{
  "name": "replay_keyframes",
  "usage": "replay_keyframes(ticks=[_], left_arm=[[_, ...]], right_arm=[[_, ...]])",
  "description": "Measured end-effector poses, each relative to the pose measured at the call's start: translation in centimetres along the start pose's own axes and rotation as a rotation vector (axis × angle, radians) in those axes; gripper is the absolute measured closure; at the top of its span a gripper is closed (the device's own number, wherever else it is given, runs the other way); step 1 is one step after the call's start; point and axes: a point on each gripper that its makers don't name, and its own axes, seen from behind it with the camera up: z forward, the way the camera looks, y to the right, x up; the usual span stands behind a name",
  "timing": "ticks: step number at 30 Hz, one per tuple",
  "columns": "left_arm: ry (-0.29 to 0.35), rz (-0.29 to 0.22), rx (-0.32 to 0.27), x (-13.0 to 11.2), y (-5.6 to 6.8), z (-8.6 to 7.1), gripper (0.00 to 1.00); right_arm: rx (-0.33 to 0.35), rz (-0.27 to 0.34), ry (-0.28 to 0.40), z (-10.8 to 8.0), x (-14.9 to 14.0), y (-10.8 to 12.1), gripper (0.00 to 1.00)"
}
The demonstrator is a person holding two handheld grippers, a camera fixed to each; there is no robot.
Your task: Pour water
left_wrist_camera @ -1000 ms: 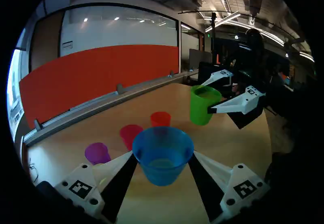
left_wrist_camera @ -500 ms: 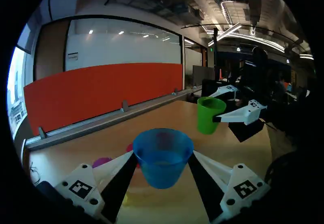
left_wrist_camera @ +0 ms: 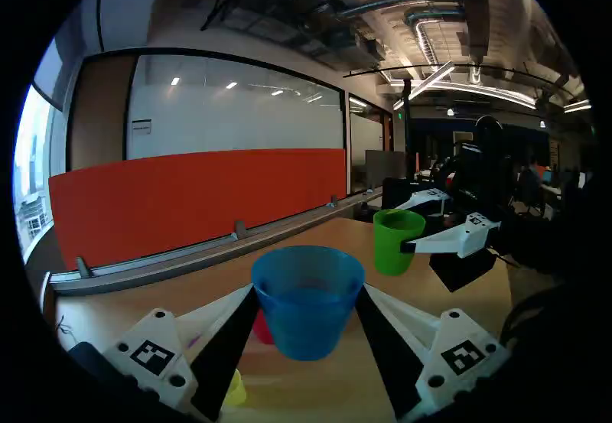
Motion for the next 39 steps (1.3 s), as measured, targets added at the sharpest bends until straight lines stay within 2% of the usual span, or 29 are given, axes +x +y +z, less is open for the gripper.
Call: replay_keyframes(ticks=[14,23,32,39], left_arm=[[0.074,0.015,0.003,2.3,0.1,0.1,0.16],[0.098,0.031,-0.003,3.2,0.4,0.0,0.15],[0.125,0.051,0.000,4.7,0.3,0.0,0.15],[0.136,0.088,0.009,5.9,0.0,-0.1,0.15]], right_arm=[[-0.003,0.005,0.025,0.0,0.9,0.1,0.08],[0.004,0.004,0.028,-0.1,1.0,-0.1,0.07],[0.022,0.011,0.029,0.0,0.9,-0.6,0.08],[0.040,0.016,0.038,0.4,1.1,-1.5,0.08]])
